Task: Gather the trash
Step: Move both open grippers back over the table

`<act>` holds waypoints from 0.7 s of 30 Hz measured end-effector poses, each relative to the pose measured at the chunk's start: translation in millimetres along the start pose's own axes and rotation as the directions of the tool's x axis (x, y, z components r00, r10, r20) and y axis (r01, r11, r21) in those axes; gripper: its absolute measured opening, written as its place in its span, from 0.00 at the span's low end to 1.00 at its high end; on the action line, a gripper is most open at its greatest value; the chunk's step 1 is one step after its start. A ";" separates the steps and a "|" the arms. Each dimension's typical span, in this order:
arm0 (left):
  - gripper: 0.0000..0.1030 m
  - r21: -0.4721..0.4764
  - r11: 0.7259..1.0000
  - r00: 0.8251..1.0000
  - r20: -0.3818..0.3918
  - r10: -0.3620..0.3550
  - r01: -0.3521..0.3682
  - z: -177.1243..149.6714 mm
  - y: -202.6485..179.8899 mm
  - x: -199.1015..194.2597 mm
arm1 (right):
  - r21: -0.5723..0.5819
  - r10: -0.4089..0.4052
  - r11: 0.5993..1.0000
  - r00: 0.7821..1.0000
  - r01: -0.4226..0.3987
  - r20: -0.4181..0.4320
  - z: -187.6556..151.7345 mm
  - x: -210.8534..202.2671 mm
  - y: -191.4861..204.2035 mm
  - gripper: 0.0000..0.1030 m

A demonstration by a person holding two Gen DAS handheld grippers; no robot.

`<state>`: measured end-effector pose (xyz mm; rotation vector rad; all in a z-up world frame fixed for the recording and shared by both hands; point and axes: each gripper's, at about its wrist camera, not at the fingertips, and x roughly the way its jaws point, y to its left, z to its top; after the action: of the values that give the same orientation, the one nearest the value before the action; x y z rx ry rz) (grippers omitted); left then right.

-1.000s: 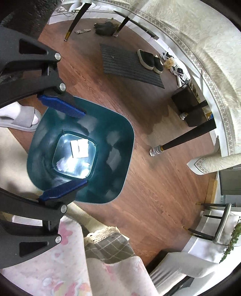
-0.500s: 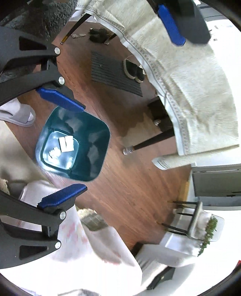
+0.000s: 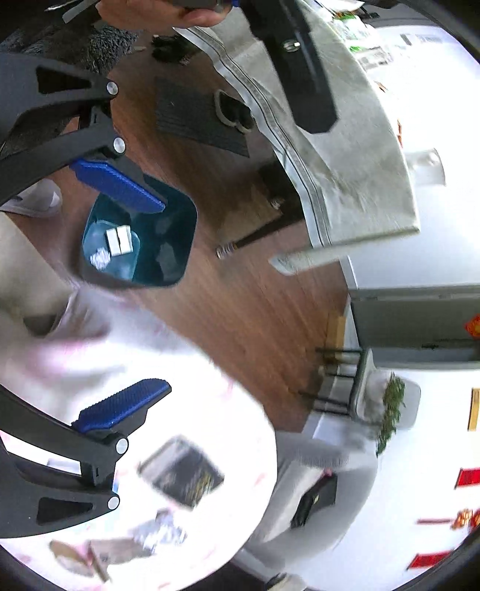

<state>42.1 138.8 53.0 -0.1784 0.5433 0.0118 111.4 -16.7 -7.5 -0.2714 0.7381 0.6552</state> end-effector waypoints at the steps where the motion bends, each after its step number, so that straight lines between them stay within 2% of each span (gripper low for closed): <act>1: 0.91 0.003 1.000 1.000 0.000 -0.009 0.009 -0.2 -4.9 1.5 | 0.009 -0.016 1.000 1.000 0.016 0.004 -1.9 -5.1 -8.1 0.91; 10: 0.91 0.060 0.996 0.997 -0.034 -0.065 0.067 -7.0 -60.6 19.8 | 0.113 -0.118 0.987 0.992 0.114 0.032 -21.9 -42.1 -75.8 0.95; 21: 0.92 0.083 0.984 0.980 -0.141 -0.144 0.156 -28.3 -131.0 54.9 | 0.236 -0.226 0.948 0.974 0.214 0.021 -59.6 -82.7 -151.3 0.95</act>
<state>82.2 3.0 22.7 -0.1287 0.6625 -0.1737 130.3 -197.5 8.1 -0.1192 0.7192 0.3575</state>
